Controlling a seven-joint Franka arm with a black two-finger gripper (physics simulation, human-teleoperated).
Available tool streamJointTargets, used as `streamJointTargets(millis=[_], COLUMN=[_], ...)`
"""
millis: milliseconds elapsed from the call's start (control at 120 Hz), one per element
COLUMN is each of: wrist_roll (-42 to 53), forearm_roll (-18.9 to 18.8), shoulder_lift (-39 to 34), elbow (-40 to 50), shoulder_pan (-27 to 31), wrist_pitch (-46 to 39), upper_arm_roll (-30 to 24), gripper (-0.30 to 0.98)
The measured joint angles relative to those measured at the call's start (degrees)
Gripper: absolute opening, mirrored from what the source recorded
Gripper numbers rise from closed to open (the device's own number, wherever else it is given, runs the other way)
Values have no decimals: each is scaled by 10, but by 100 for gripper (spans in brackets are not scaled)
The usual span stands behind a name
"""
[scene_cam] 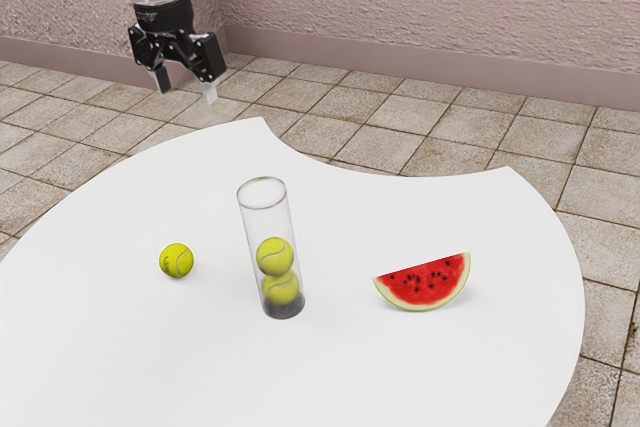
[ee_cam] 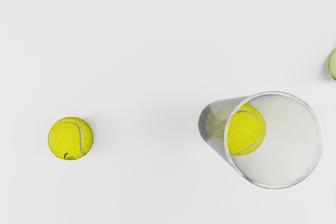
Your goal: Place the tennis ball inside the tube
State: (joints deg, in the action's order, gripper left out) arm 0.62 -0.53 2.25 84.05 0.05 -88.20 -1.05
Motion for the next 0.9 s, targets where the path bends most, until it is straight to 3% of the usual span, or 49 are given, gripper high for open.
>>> streamJointTargets(millis=[225,467,900], wrist_roll=[1,2,-3], forearm_roll=[-2,-8,-7], shoulder_lift=[-9,-98,-76], elbow=[9,150,328], shoulder_pan=[0,18,59], wrist_pitch=[1,-14,-207], upper_arm_roll=[-1,-1,1], gripper=[69,69,69])
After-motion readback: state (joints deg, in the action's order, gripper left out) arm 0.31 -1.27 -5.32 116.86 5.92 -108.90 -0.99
